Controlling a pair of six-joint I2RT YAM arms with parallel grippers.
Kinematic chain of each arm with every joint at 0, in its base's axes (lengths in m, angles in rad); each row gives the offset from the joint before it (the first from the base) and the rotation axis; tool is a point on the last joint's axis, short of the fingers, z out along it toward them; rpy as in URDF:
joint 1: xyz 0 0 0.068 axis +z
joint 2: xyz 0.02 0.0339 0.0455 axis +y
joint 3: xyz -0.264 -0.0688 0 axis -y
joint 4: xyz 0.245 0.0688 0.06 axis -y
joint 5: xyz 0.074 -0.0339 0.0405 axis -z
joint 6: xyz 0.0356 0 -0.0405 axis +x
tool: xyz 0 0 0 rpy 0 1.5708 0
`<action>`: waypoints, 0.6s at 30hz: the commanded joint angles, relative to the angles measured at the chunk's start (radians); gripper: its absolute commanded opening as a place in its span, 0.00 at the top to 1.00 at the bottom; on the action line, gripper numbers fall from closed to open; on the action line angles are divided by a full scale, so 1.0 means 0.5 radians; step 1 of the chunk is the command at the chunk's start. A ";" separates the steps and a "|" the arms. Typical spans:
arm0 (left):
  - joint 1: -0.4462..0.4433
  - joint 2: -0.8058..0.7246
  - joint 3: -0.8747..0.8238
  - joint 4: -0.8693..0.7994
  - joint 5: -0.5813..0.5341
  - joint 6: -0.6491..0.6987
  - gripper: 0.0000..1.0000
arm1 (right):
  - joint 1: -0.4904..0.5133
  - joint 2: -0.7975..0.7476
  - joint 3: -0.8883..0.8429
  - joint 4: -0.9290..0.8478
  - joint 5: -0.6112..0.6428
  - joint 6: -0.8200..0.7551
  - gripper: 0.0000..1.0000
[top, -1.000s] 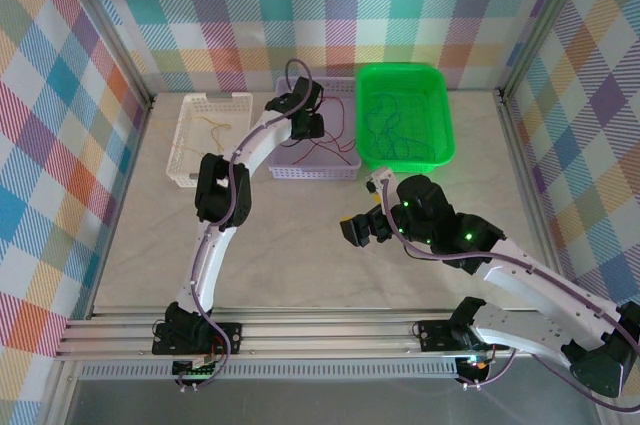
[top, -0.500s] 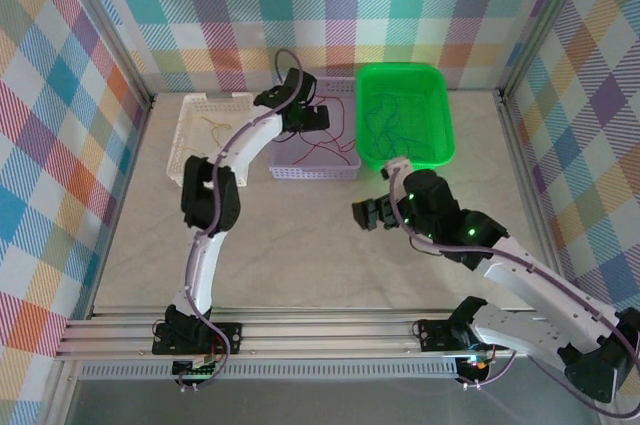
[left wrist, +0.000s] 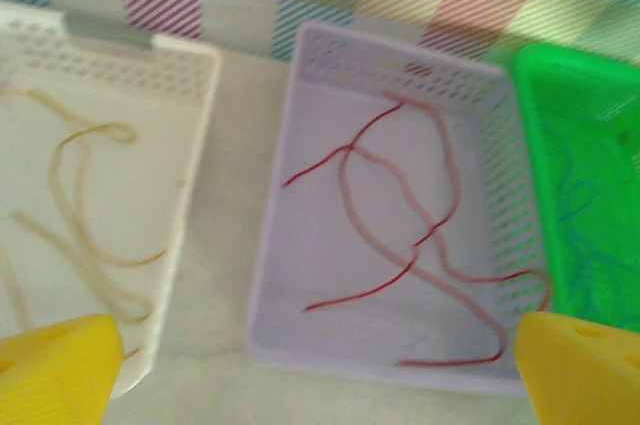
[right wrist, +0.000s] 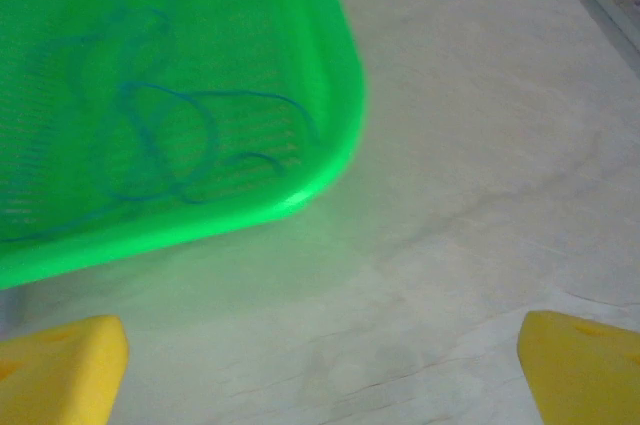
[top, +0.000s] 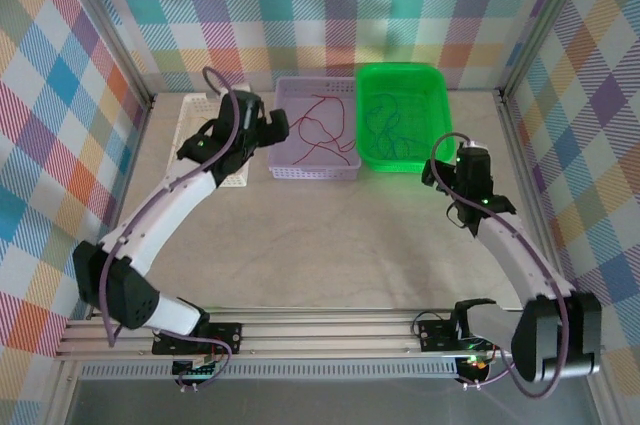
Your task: Untangle the cables
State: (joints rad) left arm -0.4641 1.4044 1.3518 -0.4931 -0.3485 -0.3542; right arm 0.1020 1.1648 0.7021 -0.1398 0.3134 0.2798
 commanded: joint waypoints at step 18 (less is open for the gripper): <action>0.433 -0.474 -1.098 0.368 -0.559 0.032 0.00 | -0.140 0.761 -0.642 2.092 -0.395 -0.514 0.00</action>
State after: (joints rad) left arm -0.2855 1.1378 0.8314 -0.3912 -0.5369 -0.3115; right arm 0.0322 1.5249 0.4042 0.7437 0.1890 0.0719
